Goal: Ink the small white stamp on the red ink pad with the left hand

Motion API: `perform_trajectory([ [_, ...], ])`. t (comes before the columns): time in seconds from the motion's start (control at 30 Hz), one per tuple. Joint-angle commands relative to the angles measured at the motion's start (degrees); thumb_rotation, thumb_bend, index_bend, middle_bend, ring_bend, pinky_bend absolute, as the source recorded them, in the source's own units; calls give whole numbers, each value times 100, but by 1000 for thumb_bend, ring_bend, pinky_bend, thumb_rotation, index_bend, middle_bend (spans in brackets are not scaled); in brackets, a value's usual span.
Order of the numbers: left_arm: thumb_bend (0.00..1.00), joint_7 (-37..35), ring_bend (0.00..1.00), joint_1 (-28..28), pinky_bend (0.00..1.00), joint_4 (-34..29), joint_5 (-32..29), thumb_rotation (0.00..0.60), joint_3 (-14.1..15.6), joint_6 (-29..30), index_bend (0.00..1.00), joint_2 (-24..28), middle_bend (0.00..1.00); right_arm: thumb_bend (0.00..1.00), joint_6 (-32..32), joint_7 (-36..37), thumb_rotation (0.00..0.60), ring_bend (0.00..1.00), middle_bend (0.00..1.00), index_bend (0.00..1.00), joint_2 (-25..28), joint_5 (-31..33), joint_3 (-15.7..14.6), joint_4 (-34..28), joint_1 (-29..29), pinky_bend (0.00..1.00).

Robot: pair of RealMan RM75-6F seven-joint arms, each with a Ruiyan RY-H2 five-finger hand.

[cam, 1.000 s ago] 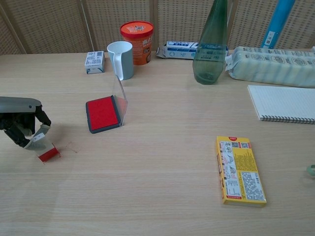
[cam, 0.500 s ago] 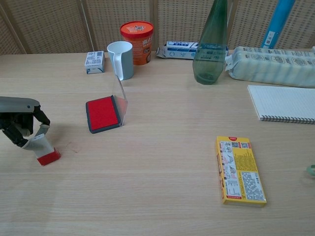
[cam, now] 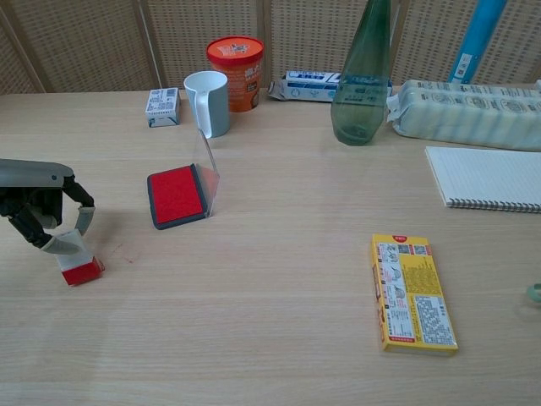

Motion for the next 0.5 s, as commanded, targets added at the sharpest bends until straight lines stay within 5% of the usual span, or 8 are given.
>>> perform_trajectory([
  [0.03,258,26,1000,-16,1000,-25,-2,543,-9,3,501,13,1000,279,5,21,341,633,520,424,4,5,1,2,-7,538],
  [0.5,253,85,1000,-57,1000,-311,11,541,-24,17,501,135,1000,278,45,122,343,638,525,428,20,-11,0,27,-42,538],
])
